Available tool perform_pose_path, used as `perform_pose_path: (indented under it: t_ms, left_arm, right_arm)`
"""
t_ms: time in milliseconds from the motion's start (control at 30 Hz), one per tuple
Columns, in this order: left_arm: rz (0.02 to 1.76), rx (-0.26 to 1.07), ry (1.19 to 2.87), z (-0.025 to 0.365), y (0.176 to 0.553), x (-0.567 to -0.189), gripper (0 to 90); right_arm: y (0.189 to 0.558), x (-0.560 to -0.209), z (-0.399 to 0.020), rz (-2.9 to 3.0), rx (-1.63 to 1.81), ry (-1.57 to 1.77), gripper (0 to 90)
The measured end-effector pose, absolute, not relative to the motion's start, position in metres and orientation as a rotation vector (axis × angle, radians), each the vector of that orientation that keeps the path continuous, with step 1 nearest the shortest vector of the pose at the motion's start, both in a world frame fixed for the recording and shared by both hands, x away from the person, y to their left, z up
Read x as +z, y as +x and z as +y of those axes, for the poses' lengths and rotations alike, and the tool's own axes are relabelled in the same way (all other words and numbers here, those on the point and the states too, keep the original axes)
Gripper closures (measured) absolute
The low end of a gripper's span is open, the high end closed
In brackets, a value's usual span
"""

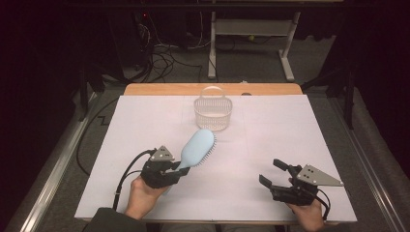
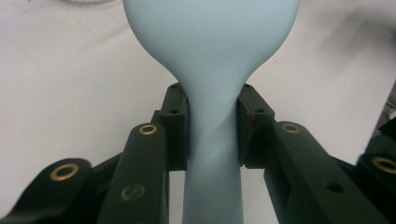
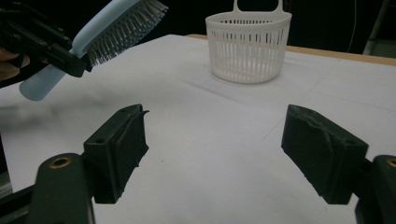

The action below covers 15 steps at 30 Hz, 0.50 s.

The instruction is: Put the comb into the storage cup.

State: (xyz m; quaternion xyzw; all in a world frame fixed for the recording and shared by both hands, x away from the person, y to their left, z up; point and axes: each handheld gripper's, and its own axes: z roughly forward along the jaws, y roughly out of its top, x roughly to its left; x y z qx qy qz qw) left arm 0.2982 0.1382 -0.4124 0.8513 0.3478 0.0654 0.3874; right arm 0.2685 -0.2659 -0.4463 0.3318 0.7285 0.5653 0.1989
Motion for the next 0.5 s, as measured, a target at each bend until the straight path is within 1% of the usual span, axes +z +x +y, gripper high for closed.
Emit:
perform_pose_path:
  t_ms: [500]
  left_arm:
    - [0.843, 0.193, 2.184, 0.119, 0.291, -0.411, 67.3]
  right_arm:
    - [0.274, -0.446, -0.239, 2.079, 1.623, 0.878, 21.8]
